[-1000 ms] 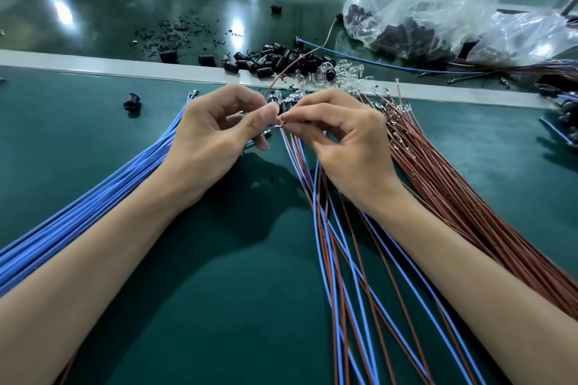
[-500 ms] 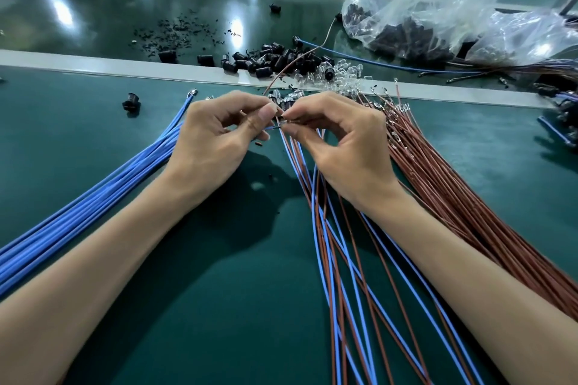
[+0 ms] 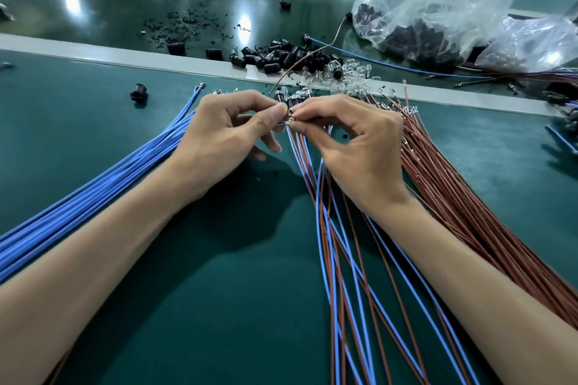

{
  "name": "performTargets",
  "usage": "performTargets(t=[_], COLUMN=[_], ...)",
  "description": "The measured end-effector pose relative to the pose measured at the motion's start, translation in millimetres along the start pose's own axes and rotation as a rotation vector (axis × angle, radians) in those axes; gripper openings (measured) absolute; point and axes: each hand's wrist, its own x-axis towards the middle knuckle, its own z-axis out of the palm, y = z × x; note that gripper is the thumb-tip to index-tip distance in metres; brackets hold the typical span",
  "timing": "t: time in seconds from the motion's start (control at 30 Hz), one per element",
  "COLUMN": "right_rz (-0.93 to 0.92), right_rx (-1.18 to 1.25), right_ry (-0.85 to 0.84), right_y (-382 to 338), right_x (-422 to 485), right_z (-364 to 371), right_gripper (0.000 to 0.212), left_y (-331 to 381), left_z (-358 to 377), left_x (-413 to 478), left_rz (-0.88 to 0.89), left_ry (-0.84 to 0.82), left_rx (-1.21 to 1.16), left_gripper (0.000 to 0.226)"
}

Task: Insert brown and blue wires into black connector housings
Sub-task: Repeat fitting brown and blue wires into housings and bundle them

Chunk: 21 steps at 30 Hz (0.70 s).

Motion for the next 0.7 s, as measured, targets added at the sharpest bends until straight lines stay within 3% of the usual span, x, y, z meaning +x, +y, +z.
performTargets(t=[0.33, 0.7], right_rz=[-0.07, -0.026], right_rx=[-0.074, -0.037], right_ry=[0.01, 0.021], right_y=[0.6, -0.6], right_x=[-4.5, -4.0], right_z=[1.9, 0.6], right_gripper=[0.008, 0.008], left_y=[-5.0, -0.4], left_z=[-1.5, -3.0], left_x=[0.7, -1.1], left_rz=[-0.069, -0.113], left_ry=[-0.031, -0.041], left_rx=[-0.018, -0.047], left_gripper=[0.014, 0.02])
